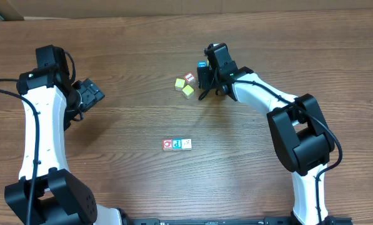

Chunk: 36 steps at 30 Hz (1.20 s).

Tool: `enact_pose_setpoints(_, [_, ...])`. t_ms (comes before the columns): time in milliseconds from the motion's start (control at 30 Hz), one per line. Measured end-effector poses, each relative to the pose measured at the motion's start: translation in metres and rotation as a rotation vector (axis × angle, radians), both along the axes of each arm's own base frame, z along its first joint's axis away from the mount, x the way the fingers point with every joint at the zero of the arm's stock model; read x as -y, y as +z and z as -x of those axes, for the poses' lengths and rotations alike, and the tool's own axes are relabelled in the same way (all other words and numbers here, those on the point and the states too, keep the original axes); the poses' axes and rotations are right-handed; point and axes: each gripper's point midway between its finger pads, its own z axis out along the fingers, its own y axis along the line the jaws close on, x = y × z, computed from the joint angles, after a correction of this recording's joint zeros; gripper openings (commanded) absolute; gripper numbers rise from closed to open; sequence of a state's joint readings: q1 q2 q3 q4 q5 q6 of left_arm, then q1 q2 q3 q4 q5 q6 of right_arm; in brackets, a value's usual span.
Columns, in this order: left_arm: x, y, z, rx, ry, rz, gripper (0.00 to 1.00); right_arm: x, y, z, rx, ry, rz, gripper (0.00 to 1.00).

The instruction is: Flip 4 blocks

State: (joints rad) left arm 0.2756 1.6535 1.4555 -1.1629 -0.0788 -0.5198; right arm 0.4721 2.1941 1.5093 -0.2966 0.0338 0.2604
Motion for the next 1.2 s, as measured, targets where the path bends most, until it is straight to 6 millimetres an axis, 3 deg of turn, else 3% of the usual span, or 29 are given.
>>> enact_pose_setpoints(67, [0.000, 0.000, 0.000, 0.000, 0.000, 0.000, 1.00, 0.002, -0.003, 0.001, 0.002, -0.003, 0.013, 0.47])
enact_pose_setpoints(500, [0.000, 0.000, 0.000, 0.000, 0.000, 0.000, 1.00, 0.001, 0.002, -0.006, 0.040, -0.017, 0.003, 0.52])
enact_pose_setpoints(633, [0.000, 0.000, 0.000, 0.000, 0.000, 0.000, 1.00, 0.000, 0.004, -0.009, 0.055, -0.014, -0.002, 0.43])
enact_pose_setpoints(933, [0.000, 0.000, 0.000, 0.000, 0.000, 0.000, 1.00, 0.001, 0.002, -0.009, 0.053, -0.021, 0.002, 0.49])
enact_pose_setpoints(1033, [0.000, 0.000, 0.000, 0.000, 0.000, 0.000, 1.00, 0.002, -0.004, -0.008, 0.042, -0.021, 0.007, 0.47])
enact_pose_setpoints(1200, [0.000, 0.000, 0.000, 0.000, 0.000, 0.000, 1.00, 0.002, -0.009, -0.007, 0.030, -0.021, 0.012, 0.36])
